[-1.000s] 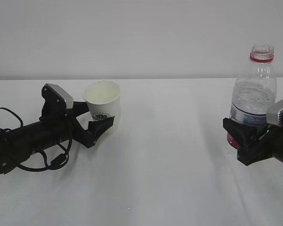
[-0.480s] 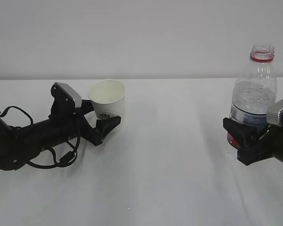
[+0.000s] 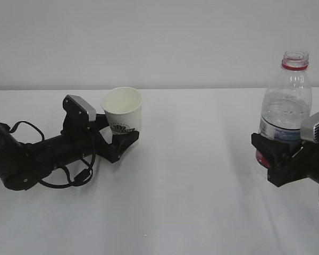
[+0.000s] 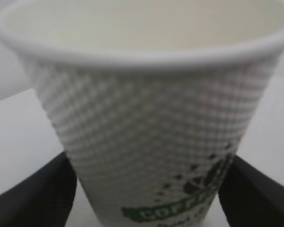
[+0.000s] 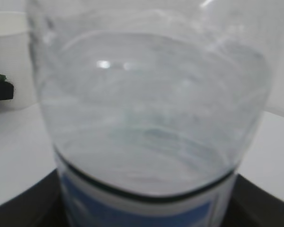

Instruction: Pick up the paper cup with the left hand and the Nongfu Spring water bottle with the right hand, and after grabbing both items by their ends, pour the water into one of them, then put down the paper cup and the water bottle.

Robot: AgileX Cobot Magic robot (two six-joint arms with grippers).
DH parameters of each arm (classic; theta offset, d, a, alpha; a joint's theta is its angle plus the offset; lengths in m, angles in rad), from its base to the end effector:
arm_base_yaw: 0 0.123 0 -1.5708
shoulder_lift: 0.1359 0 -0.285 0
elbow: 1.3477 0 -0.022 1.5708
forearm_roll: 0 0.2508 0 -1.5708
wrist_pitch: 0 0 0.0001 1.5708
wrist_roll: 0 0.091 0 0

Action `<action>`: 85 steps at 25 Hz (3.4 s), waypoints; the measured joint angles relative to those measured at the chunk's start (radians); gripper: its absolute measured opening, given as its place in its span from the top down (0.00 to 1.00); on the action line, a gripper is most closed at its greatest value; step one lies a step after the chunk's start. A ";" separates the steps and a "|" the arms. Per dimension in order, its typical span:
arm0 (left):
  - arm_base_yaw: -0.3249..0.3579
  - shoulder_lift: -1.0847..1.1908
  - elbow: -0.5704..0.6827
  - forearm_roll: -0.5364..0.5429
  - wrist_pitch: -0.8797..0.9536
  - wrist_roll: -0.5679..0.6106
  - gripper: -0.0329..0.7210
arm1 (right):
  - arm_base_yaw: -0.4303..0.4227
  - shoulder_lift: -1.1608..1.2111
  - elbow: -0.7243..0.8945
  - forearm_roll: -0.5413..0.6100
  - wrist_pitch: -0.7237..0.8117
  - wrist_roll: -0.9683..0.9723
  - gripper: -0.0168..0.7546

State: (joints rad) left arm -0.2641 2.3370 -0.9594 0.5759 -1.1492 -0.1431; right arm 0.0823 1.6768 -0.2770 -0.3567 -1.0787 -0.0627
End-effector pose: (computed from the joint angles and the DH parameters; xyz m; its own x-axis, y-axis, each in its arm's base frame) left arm 0.3660 -0.1458 0.0482 -0.1196 0.1369 -0.9833 0.7144 0.6997 0.0106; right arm 0.2341 0.0474 0.1404 -0.1625 -0.2375 -0.9577 -0.4245 0.8930 -0.1495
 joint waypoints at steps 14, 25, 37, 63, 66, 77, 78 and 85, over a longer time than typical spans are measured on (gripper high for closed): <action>-0.037 0.004 -0.049 -0.031 0.000 -0.028 0.09 | 0.000 0.000 0.000 0.000 0.000 0.000 0.35; -0.021 -0.022 -0.011 -0.031 0.000 -0.028 0.18 | 0.000 0.000 0.000 0.000 0.000 0.000 0.35; 0.003 -0.140 0.161 0.002 0.000 -0.030 0.18 | 0.000 0.000 0.000 0.000 0.000 0.000 0.35; 0.003 -0.420 0.471 0.104 0.000 -0.030 0.18 | 0.000 0.000 0.000 0.000 0.000 -0.002 0.35; 0.003 -0.422 0.473 0.161 0.000 -0.030 0.18 | 0.000 0.000 0.000 0.000 0.000 -0.002 0.35; 0.003 -0.474 0.473 0.274 0.000 -0.090 0.18 | 0.000 0.000 0.000 -0.002 0.000 -0.002 0.35; 0.003 -0.478 0.473 0.286 0.000 -0.098 0.18 | 0.000 0.000 0.000 -0.002 0.000 -0.002 0.35; -0.014 -0.482 0.475 0.332 0.000 -0.128 0.18 | 0.000 0.000 0.000 -0.030 0.000 -0.002 0.35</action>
State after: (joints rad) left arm -0.2784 1.8545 -0.4846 0.9074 -1.1492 -0.2708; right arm 0.0823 1.6768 -0.2770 -0.3863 -1.0787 -0.0648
